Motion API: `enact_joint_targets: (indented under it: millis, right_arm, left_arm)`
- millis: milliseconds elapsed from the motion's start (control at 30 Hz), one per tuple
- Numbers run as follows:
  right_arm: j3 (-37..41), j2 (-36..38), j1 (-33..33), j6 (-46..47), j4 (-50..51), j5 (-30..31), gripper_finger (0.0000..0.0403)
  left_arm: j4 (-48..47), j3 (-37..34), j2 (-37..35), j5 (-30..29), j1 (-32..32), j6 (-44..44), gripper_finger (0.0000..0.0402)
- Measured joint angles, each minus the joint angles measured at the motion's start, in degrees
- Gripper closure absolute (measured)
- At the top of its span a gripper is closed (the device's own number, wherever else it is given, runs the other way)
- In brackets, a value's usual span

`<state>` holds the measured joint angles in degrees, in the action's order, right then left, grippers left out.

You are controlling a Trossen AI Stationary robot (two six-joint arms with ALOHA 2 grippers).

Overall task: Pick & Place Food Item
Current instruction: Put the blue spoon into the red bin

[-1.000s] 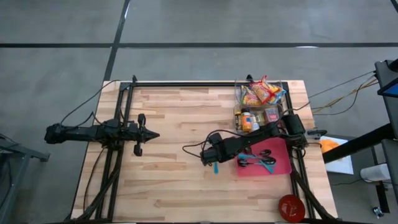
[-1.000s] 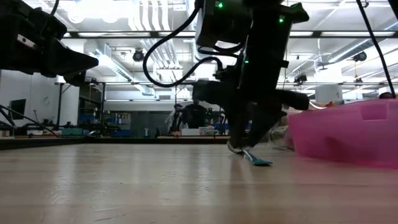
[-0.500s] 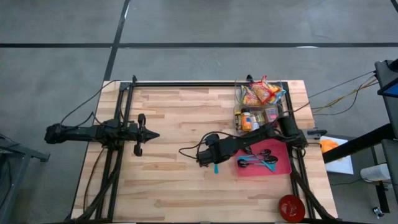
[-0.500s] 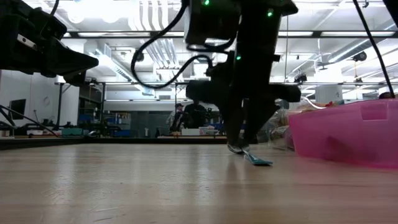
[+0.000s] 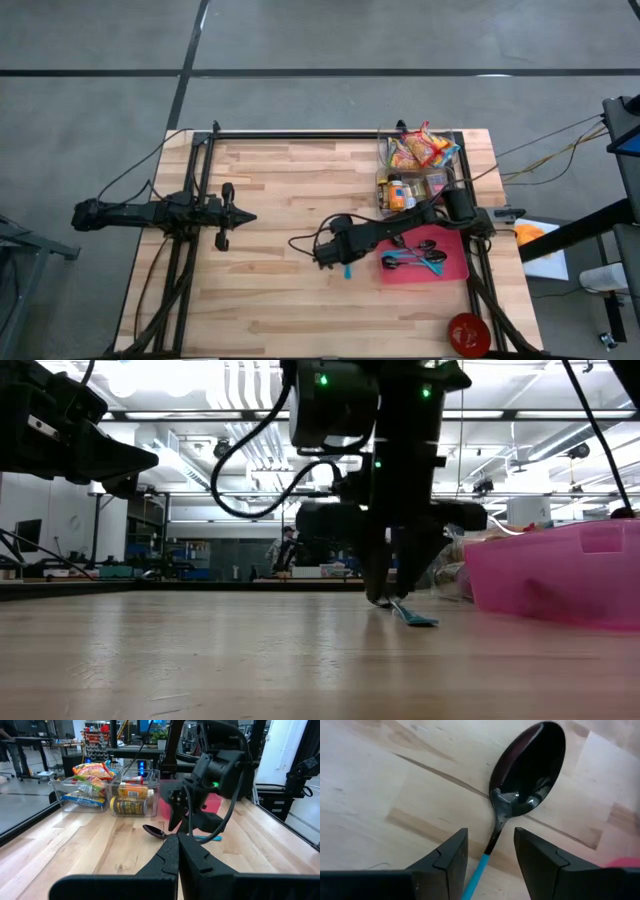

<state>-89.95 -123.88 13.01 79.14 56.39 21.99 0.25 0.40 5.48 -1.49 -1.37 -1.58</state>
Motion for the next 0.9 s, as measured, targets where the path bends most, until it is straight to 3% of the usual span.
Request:
enact_joint_targets:
  millis: [367, 733, 900]
  right_arm:
    - [2.7, 0.12, -0.26, 0.54, -2.72, -0.76, 0.0251]
    - [3.72, 0.14, -0.26, 0.18, -3.58, -0.76, 0.0375]
    - [3.83, 0.14, -0.26, 0.01, -3.5, -0.76, 0.0386]
  left_arm:
    - [0.0, 0.0, 0.0, 0.02, 0.0, 0.11, 0.0401]
    - [0.0, 0.0, 0.0, 0.0, -0.02, 0.08, 0.0401]
    - [0.0, 0.0, 0.0, 0.0, -0.01, 0.06, 0.0401]
